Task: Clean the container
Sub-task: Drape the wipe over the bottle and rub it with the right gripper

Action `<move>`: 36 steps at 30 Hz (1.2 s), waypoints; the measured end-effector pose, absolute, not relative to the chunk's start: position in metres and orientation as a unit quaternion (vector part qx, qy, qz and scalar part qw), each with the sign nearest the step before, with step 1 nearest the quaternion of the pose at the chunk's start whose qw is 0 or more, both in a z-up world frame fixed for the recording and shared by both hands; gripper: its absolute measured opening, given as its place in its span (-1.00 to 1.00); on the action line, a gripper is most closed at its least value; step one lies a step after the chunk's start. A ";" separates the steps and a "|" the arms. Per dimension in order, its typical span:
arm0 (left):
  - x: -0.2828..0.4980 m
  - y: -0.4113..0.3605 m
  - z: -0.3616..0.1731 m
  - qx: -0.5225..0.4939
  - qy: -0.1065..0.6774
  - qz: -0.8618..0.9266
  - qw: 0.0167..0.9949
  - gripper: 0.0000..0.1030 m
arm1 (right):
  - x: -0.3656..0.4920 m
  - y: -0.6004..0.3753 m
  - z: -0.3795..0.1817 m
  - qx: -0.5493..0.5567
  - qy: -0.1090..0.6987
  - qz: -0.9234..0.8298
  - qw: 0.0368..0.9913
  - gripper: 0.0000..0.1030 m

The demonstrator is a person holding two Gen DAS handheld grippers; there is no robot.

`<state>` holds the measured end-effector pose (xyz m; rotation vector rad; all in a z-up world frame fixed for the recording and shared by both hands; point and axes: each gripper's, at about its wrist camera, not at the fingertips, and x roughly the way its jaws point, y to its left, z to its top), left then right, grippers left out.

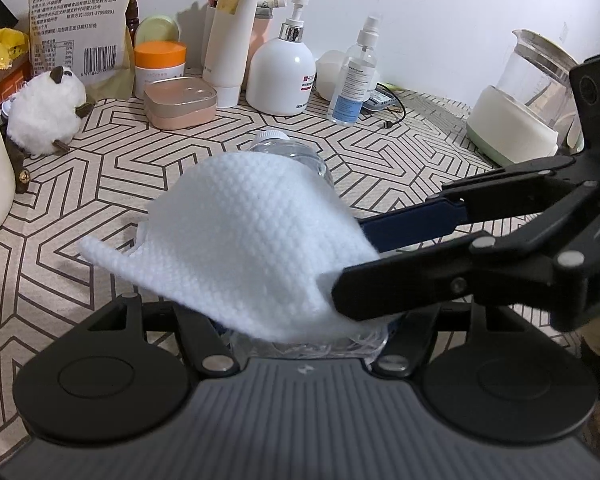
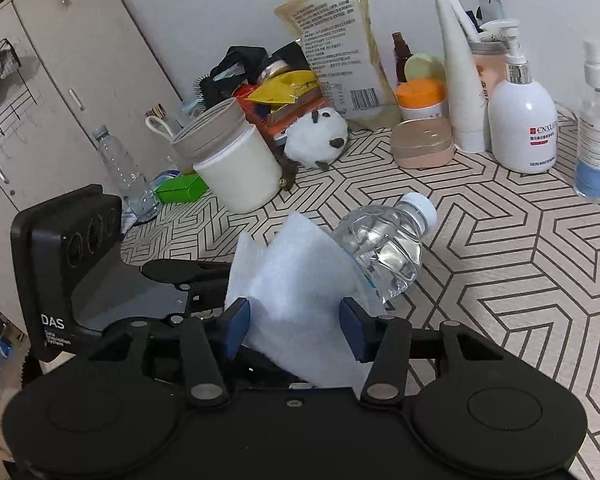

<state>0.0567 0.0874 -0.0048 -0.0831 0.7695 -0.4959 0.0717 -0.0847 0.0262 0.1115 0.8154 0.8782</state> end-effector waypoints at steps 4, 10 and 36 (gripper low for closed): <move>0.056 0.087 -0.005 -0.038 0.370 -0.239 0.897 0.30 | 0.077 -0.090 0.024 0.067 0.386 0.414 0.822 0.07; 0.059 0.092 -0.007 -0.036 0.369 -0.242 0.897 0.30 | 0.085 -0.098 0.019 0.093 0.385 0.404 0.825 0.07; 0.056 0.100 -0.010 -0.026 0.365 -0.229 0.902 0.32 | 0.082 -0.092 0.017 0.076 0.387 0.430 0.812 0.22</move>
